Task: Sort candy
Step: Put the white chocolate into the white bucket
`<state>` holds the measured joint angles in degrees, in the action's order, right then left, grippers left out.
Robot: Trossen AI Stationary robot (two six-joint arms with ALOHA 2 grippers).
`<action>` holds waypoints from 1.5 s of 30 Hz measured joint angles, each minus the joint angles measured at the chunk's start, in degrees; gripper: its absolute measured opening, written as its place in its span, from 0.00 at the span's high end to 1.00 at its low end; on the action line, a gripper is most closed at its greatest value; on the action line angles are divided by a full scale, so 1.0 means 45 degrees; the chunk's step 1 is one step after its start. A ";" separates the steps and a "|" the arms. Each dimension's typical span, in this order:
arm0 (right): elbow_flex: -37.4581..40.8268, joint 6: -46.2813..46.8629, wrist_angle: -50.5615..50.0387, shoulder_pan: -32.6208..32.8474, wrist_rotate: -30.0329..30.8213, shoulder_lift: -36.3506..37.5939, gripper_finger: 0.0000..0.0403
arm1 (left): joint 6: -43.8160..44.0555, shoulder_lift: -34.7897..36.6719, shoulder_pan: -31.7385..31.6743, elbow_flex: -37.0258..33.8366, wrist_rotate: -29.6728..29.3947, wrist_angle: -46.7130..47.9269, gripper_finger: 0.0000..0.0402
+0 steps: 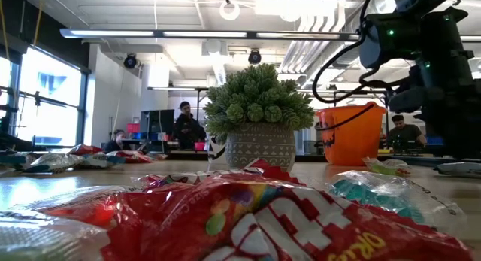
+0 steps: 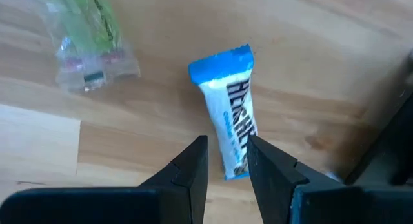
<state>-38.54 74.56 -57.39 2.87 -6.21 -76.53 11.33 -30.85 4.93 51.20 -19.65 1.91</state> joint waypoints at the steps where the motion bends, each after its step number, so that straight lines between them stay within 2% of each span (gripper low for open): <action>1: 0.0000 -0.0001 0.0000 0.0000 -0.0035 0.0000 0.74 | 0.0002 0.0000 0.0001 0.0000 0.0006 0.0000 1.00; 6: 0.0068 0.0002 0.0061 -0.0010 0.0100 -0.0005 0.74 | 0.0002 0.0000 -0.0001 0.0000 0.0274 0.0000 1.00; 12: 0.1089 0.0684 0.0955 -0.0058 -0.0297 -0.0010 0.74 | -0.0001 0.0000 0.0001 0.0000 0.0380 0.0000 1.00; 22: 0.1975 0.0833 0.1718 -0.0058 -0.0161 0.0057 0.75 | 0.0128 0.0000 0.0001 0.0000 0.0342 -0.0010 1.00; 33: 0.2010 0.0900 0.1715 -0.0058 -0.0119 0.0044 0.94 | 0.0133 0.0000 -0.0003 0.0000 0.0235 -0.0014 1.00; 38: 0.1484 0.0903 0.1395 -0.0053 -0.0068 -0.0042 0.95 | 0.0138 0.0000 -0.0001 0.0000 0.0230 -0.0015 1.00; 45: -0.0059 0.0764 0.1377 -0.0058 0.1127 -0.0039 0.93 | 0.0127 0.0000 -0.0004 0.0000 0.0297 -0.0012 1.00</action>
<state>-38.81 78.00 -51.19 2.61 -1.14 -76.71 11.90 -30.85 4.91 51.20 -18.31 1.86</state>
